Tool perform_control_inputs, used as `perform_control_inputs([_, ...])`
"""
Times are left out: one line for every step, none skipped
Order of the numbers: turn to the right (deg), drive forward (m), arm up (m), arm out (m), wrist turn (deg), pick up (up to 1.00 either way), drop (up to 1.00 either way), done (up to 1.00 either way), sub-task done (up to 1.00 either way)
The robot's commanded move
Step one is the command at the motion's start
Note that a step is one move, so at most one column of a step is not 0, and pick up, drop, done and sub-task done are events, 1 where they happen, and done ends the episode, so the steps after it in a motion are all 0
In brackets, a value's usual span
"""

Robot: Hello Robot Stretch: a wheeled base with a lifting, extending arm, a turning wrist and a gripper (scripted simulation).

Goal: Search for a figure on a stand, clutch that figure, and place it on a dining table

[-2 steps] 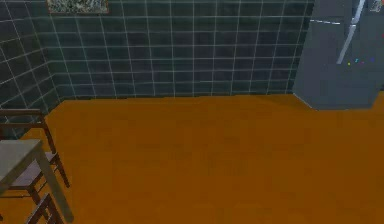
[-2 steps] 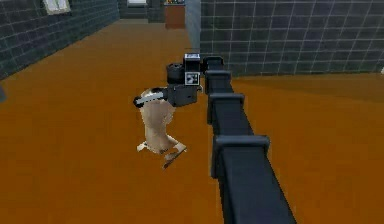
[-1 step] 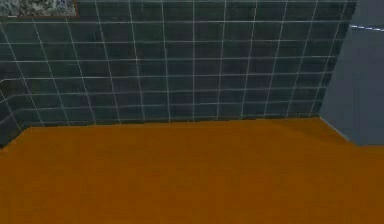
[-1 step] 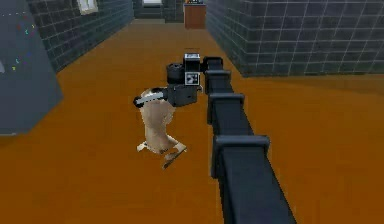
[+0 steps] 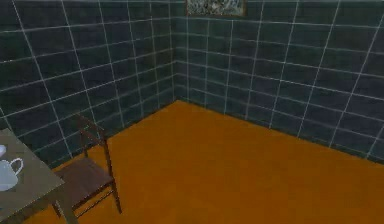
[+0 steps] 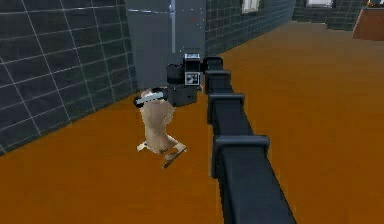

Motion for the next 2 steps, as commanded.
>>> perform_control_inputs([0.0, 0.35, 0.0, 0.0, 0.0, 0.0, 0.0, 0.0, 0.0])
perform_control_inputs([45.0, 0.0, 0.0, 0.0, 0.0, 0.0, 0.0, 0.0, 0.0])
